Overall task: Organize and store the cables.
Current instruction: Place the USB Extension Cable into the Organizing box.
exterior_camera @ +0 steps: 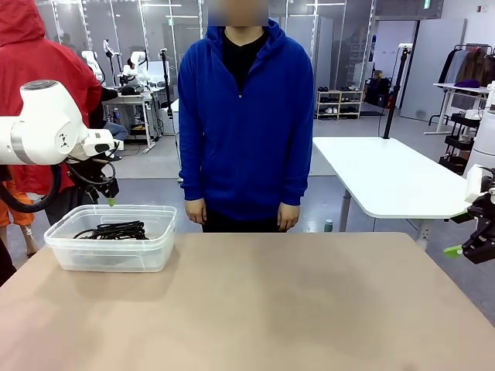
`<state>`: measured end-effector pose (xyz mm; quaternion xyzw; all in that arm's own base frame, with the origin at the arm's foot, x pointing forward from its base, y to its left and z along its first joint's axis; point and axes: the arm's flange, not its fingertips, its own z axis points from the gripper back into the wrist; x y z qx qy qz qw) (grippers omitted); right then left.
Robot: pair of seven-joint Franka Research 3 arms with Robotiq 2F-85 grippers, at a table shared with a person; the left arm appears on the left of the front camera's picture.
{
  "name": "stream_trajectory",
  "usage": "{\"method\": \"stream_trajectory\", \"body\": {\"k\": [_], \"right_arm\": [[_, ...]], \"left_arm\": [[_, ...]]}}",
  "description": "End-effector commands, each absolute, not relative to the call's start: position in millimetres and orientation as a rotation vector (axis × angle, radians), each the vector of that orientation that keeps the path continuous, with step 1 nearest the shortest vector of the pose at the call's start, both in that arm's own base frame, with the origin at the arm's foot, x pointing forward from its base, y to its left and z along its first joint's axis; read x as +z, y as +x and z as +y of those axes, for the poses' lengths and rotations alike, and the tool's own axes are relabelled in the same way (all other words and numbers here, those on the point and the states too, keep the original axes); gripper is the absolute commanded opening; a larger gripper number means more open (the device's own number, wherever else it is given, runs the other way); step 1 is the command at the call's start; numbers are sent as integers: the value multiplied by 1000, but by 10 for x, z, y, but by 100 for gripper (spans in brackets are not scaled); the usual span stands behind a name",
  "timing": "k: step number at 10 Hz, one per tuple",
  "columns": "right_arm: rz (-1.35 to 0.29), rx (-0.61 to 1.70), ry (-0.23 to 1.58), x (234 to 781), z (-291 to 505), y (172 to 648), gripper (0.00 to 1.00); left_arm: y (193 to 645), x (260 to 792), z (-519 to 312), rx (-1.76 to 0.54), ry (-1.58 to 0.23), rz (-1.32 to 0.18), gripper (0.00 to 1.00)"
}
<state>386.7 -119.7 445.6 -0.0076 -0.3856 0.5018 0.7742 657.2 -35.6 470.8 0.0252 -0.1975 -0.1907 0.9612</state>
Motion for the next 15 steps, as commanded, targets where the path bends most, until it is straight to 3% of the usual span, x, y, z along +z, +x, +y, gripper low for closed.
{"method": "stream_trajectory", "body": {"k": [1,2,3,4,5,15], "right_arm": [[-823,1067,-3,4479,-1186,3878,100],[-823,1067,-3,4479,-1186,3878,100],[-823,1067,-3,4479,-1186,3878,100],[-823,1067,-3,4479,-1186,3878,100],[-823,1067,-3,4479,-1186,3878,100],[-823,1067,-3,4479,-1186,3878,100]], "left_arm": [[6462,4757,-348,-386,42,-424,100],[6422,4777,-344,-388,30,-440,91],[6357,4792,-352,-406,6,-449,100],[6294,4820,-351,-447,-48,-448,99],[6504,4815,-390,-389,41,-418,99],[6504,4815,-390,-389,41,-418,99]]}}
